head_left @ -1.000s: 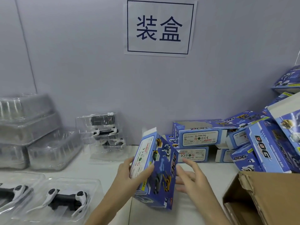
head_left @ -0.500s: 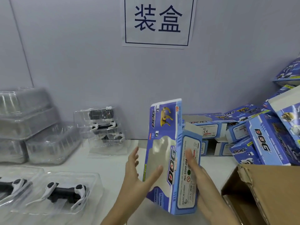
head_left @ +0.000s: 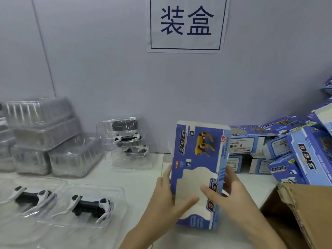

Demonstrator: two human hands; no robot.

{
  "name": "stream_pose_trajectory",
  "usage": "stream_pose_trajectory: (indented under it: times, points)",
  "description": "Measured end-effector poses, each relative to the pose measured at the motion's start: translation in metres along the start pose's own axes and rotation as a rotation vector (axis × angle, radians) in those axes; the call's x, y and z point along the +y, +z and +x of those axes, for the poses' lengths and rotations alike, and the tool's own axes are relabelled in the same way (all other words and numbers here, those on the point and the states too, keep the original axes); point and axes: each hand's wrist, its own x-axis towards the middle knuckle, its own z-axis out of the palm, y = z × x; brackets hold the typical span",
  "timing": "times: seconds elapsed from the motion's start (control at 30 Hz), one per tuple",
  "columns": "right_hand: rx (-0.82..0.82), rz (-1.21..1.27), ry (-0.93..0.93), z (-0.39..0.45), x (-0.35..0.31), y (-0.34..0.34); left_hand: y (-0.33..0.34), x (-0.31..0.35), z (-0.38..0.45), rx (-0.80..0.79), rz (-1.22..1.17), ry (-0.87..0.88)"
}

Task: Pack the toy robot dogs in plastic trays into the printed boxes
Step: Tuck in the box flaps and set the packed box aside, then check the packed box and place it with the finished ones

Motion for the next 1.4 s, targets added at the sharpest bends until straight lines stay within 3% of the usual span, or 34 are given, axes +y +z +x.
stream_pose_trajectory:
  times: [0.1,0.17,0.33,0.5,0.7,0.8,0.93,1.0,1.1,1.17,1.23,1.3,1.4]
  points:
    - [0.103,-0.055,-0.031,0.003,0.004,0.003,-0.013,0.003,-0.005,0.051,0.892,-0.104]
    - [0.136,-0.068,-0.008,0.007,0.007,0.003,-0.028,0.005,-0.008,0.092,1.216,-0.255]
    - [0.134,-0.073,0.005,0.008,0.014,0.001,-0.074,0.000,-0.012,-0.003,1.314,-0.646]
    - [0.127,-0.095,0.002,0.010,0.017,-0.006,-0.054,-0.005,-0.007,-0.034,1.433,-0.622]
    - [0.164,-0.094,-0.004,0.010,0.020,-0.019,-0.015,0.001,-0.004,0.016,1.283,-0.274]
    - [0.198,-0.113,-0.022,0.011,0.022,-0.026,-0.005,0.004,-0.007,0.056,1.060,-0.124]
    - [0.217,-0.138,-0.015,0.012,0.024,-0.029,-0.037,0.009,-0.003,0.142,0.664,0.021]
    - [0.220,-0.154,-0.002,0.013,0.025,-0.028,-0.064,0.002,0.002,0.195,0.708,0.040]
    - [0.216,-0.164,0.013,0.014,0.025,-0.026,-0.097,-0.021,0.006,0.214,0.975,-0.211]
    - [0.212,-0.178,0.015,0.014,0.024,-0.023,-0.106,-0.035,0.008,0.209,0.790,-0.396]
    - [0.203,-0.182,0.025,0.014,0.023,-0.022,-0.109,-0.047,0.012,0.232,0.445,-0.480]
    - [0.194,-0.179,0.034,0.014,0.023,-0.021,-0.109,-0.054,0.013,0.269,0.173,-0.504]
    - [0.187,-0.191,0.040,0.014,0.022,-0.021,-0.112,-0.058,0.014,0.313,0.083,-0.467]
